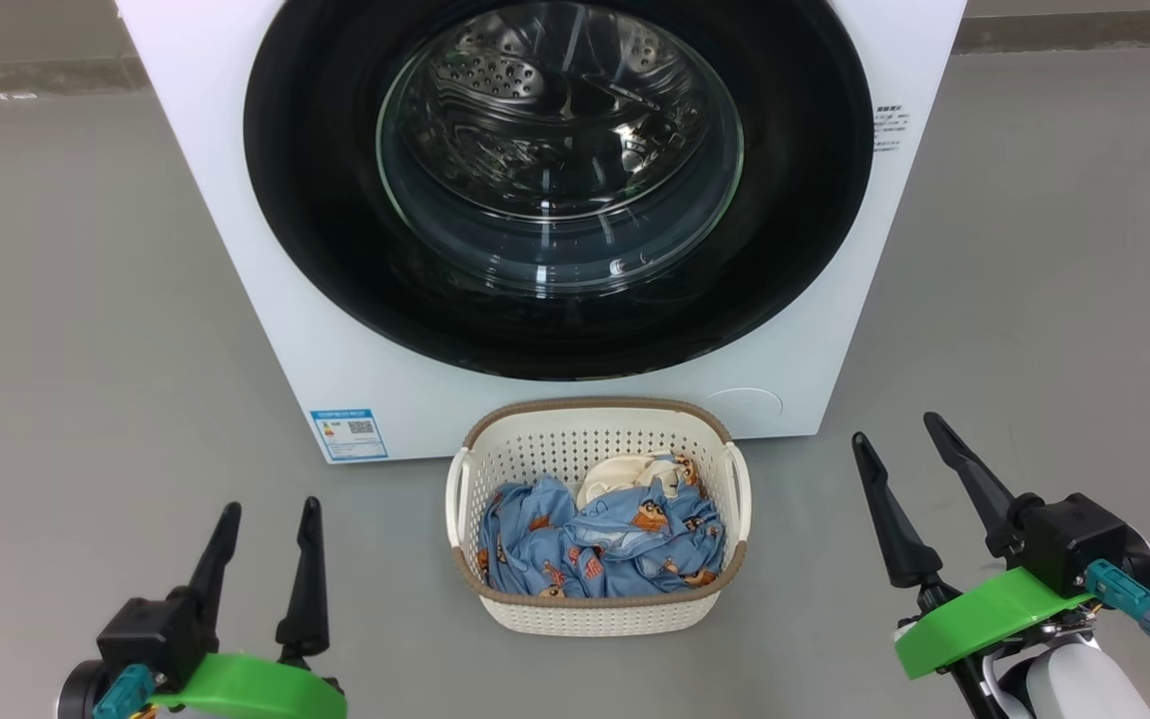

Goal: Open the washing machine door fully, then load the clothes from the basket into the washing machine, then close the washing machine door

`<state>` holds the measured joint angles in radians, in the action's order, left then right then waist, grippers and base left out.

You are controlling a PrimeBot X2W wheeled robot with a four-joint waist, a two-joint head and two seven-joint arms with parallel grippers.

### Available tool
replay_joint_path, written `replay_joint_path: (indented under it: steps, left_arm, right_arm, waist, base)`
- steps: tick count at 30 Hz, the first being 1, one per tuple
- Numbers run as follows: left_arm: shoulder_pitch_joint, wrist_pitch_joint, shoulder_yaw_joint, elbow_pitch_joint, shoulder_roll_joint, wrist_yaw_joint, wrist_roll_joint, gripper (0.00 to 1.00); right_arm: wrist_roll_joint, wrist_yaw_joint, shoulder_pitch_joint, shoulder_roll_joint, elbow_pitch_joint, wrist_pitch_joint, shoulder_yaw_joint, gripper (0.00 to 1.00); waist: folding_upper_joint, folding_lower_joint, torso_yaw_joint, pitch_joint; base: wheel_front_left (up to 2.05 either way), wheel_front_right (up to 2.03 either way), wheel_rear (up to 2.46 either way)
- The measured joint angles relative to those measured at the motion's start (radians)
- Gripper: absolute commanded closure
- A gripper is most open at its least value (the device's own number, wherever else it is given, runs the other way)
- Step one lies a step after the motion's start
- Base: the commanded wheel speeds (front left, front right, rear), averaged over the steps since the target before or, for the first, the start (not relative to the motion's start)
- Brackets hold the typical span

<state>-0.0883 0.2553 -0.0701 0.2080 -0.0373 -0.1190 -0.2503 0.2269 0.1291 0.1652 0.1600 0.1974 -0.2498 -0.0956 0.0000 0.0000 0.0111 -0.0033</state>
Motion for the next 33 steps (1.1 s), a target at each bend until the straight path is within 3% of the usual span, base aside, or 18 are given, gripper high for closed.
replay_joint_path:
  steps: [18, 33]
  left_arm:
    - [0.0, 0.0, -0.007, 0.012, -0.003, 0.009, 0.002, 0.0]
    - [-0.001, 0.0, -0.012, 0.019, -0.012, 0.018, 0.008, 0.0]
  right_arm:
    - [-0.005, 0.0, 0.0, 0.0, 0.002, 0.0, -0.003, 0.0]
    - [-0.006, 0.0, 0.0, -0.002, 0.001, 0.0, 0.001, 0.0]
  waist:
    - [0.0, 0.0, -0.001, 0.003]
    - [0.0, 0.0, -0.003, 0.006]
  base:
    - [0.09, 0.09, -0.18]
    - [1.01, 1.01, -2.02]
